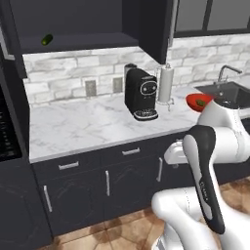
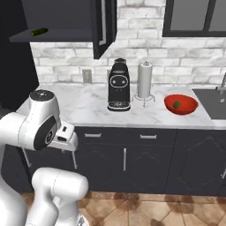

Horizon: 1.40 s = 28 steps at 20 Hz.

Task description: Pick the cucumbers from the cabinet and place them in one bowl. Pick the potato from the sink and place it in the other bowl.

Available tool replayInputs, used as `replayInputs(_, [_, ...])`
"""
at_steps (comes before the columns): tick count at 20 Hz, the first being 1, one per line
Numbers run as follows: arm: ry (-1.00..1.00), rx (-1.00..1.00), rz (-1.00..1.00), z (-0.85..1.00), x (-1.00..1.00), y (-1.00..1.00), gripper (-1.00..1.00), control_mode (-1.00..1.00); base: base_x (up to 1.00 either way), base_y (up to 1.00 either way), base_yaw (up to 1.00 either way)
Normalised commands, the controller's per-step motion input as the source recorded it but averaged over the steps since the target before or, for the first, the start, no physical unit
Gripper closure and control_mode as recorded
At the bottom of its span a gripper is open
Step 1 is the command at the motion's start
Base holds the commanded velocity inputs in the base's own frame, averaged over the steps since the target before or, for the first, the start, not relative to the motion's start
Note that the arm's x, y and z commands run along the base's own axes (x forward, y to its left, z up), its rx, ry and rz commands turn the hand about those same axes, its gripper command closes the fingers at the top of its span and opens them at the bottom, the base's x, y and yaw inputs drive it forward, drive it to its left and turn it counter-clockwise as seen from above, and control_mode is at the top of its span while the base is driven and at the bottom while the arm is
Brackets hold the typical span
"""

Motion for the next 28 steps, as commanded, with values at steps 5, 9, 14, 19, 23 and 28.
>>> replayInputs(5, [0.00,0.00,0.00,0.00,0.00,0.00,-1.00,1.00,0.61,0.71,0.01])
replayInputs(9, [0.00,0.00,0.00,0.00,0.00,0.00,-1.00,1.00,0.76,0.75,0.00])
replayInputs(14, [0.00,0.00,0.00,0.00,0.00,0.00,-1.00,1.00,0.97,0.33,0.00])
replayInputs(19, [0.00,0.00,0.00,0.00,0.00,0.00,-1.00,1.00,0.74,0.23,0.01])
replayInputs(23, [0.00,0.00,0.00,0.00,0.00,0.00,-1.00,1.00,0.26,0.42,0.00])
replayInputs(28, [0.00,0.00,0.00,0.00,0.00,0.00,-1.00,1.00,0.01,0.07,0.00])
